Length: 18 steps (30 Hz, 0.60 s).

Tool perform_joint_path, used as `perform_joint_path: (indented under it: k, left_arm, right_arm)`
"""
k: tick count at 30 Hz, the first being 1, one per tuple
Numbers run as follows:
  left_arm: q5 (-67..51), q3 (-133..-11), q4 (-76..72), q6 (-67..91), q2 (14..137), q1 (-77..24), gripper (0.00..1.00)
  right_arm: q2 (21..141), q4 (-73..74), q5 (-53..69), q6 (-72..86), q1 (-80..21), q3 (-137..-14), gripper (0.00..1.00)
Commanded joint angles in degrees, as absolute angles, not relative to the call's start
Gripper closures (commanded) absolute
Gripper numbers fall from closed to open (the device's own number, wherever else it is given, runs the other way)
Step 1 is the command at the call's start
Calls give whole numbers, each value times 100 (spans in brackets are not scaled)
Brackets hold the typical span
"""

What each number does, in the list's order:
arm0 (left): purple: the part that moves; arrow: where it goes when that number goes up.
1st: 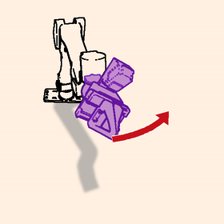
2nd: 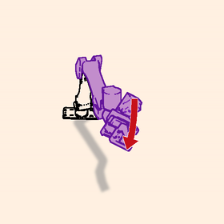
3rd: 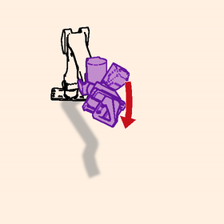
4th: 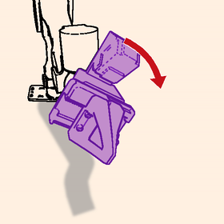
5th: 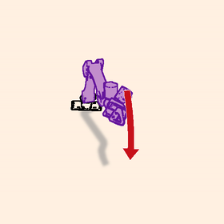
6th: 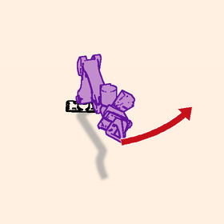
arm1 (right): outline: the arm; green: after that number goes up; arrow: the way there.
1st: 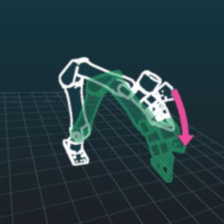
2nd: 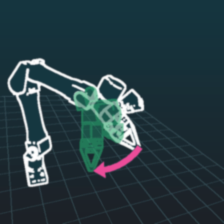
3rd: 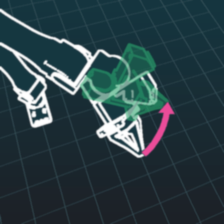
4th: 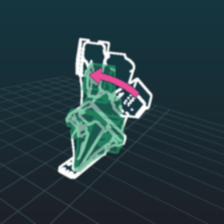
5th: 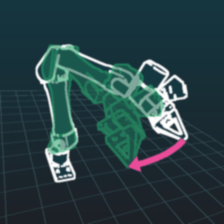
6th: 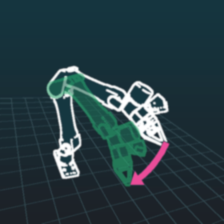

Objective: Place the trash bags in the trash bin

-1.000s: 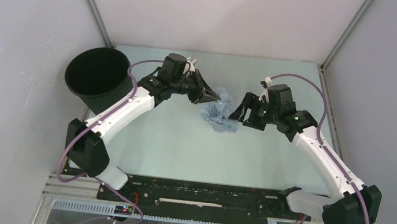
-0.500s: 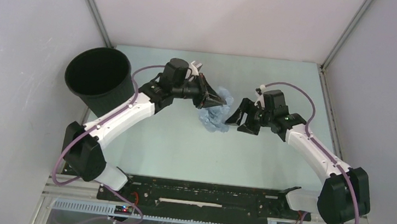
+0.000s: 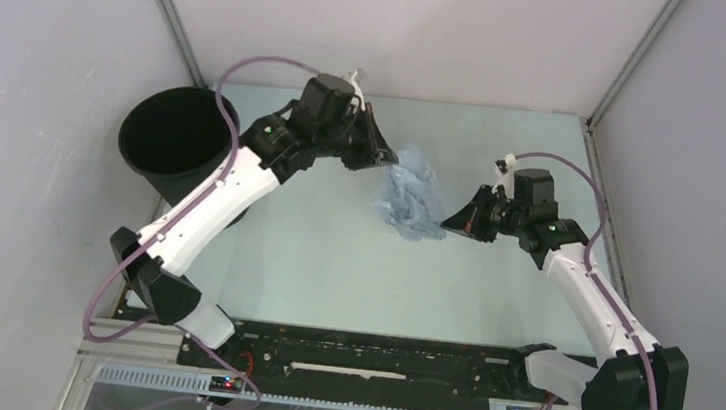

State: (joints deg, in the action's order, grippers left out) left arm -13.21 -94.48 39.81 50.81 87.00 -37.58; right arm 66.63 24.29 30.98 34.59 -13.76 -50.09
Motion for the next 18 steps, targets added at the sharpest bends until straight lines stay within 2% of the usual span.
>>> perform_joint_path:
  k: [1, 7, 12, 15, 18]
  left_arm:
    - [1109, -10635, 5729, 3507, 8785, -4022, 100]
    - [1451, -10950, 6195, 3087, 9038, -4024, 100]
    - [440, -10702, 6049, 3233, 9153, -3899, 100]
    - [-450, -10331, 5647, 3616, 9086, -3704, 100]
    - [-1238, -9871, 4983, 4094, 8891, -3455, 100]
  right_arm:
    - [6262, 3205, 3091, 3105, -1326, -5363, 100]
    - [6310, 4456, 2598, 2303, -1318, -5876, 100]
    - [6482, 5045, 2776, 1942, -1413, -6142, 99]
    - [6390, 5112, 2970, 1872, -1415, -6137, 91]
    - [6260, 5216, 3126, 1702, -1355, -6143, 78]
